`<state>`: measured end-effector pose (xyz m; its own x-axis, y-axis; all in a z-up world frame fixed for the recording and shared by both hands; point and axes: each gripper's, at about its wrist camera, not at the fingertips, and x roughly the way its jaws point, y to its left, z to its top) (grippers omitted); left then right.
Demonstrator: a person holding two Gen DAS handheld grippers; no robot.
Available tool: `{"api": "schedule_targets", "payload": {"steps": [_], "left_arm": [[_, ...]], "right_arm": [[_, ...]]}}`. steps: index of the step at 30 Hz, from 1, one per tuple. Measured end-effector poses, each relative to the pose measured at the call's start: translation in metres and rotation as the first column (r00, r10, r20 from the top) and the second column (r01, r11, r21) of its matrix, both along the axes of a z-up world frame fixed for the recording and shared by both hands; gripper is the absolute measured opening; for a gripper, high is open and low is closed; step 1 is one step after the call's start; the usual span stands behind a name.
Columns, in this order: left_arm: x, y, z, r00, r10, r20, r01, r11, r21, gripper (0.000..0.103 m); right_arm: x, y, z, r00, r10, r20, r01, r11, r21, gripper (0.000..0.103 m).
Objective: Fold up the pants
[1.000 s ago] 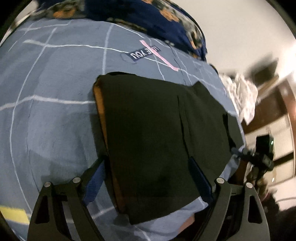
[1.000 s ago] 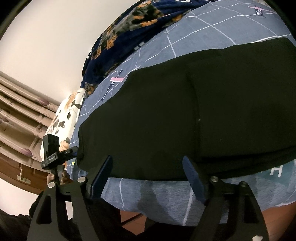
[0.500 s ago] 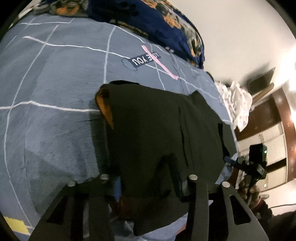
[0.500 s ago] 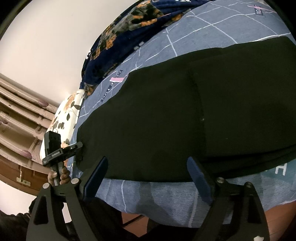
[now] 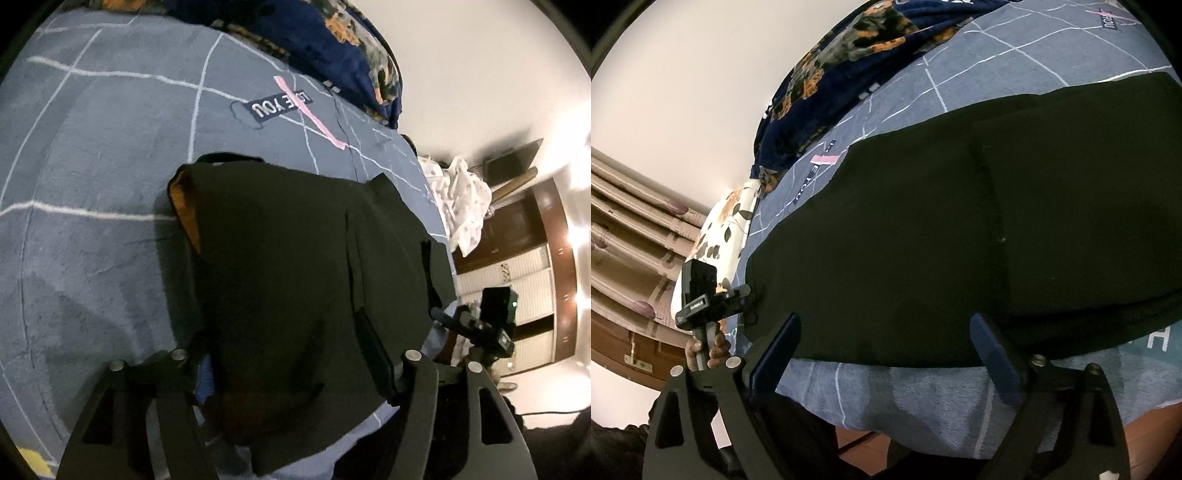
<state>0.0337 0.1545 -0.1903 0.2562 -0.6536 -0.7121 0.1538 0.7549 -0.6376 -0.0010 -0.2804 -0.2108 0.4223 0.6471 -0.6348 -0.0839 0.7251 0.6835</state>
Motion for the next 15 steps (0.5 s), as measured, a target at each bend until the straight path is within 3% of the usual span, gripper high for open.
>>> {"api": "schedule_targets", "payload": {"steps": [3, 6, 7, 8, 12, 15], "left_arm": [[-0.008, -0.014, 0.008, 0.998, 0.014, 0.057, -0.019, 0.995, 0.094, 0.063], [-0.014, -0.011, 0.012, 0.995, 0.07, 0.076, -0.08, 0.988, 0.133, 0.042], [-0.015, -0.007, 0.012, 0.993, 0.094, 0.071, -0.103, 0.987, 0.127, 0.031], [-0.016, -0.003, 0.014, 0.991, 0.118, 0.061, -0.124, 0.987, 0.102, 0.029], [-0.022, -0.01, 0.031, 0.991, 0.107, 0.083, -0.114, 0.989, 0.089, 0.027], [-0.027, -0.018, 0.049, 0.99, 0.093, 0.105, -0.097, 0.995, 0.034, 0.025]], "right_arm": [[0.0, 0.0, -0.001, 1.0, -0.001, 0.001, 0.001, 1.0, 0.004, 0.092], [0.001, 0.001, -0.003, 1.0, -0.001, 0.002, 0.001, 1.0, 0.009, 0.092], [0.001, 0.001, -0.003, 1.0, -0.001, 0.003, 0.001, 1.0, 0.009, 0.092], [0.001, 0.001, -0.003, 1.0, -0.002, 0.005, 0.002, 1.0, 0.011, 0.093], [0.003, 0.003, -0.005, 1.0, 0.004, 0.011, -0.004, 1.0, 0.014, 0.095], [0.003, 0.002, -0.005, 1.0, 0.005, 0.015, -0.005, 1.0, 0.023, 0.096]]}}
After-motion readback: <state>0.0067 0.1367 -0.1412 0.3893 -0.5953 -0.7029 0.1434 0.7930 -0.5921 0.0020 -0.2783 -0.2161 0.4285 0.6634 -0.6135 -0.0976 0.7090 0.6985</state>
